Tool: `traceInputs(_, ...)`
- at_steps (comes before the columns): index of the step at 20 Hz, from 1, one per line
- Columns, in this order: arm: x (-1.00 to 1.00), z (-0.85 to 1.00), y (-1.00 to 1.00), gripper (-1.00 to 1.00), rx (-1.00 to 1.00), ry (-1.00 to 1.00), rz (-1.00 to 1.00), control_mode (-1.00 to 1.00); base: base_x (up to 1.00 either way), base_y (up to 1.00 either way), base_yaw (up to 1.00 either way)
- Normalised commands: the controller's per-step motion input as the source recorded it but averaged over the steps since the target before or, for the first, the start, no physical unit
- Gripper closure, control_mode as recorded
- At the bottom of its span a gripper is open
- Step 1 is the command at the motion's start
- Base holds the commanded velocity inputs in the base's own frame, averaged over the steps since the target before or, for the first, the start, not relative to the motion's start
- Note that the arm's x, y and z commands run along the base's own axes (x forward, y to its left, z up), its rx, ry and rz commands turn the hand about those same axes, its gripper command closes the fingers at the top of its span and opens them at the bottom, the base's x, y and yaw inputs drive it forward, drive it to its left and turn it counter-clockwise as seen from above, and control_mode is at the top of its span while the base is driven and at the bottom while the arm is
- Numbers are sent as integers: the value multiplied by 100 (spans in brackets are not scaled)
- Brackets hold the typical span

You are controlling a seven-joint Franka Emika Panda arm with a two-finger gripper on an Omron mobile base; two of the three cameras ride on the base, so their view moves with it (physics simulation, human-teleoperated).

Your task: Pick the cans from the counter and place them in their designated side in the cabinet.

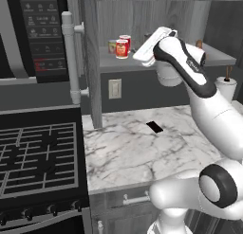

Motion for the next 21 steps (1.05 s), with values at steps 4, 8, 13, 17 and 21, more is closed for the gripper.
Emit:
traceInputs(4,-96,4,-34,-100,0,-1,7,-100,0,0,0)
traceInputs(8,-93,2,-30,-100,0,0,6,-100,0,0,0)
traceInputs(13,-89,0,-28,-100,0,0,4,-100,0,0,0)
traceInputs(17,-84,0,-27,-100,-2,1,2,-100,0,0,0)
traceInputs(21,-79,0,-24,-100,-3,3,1,-100,0,0,0)
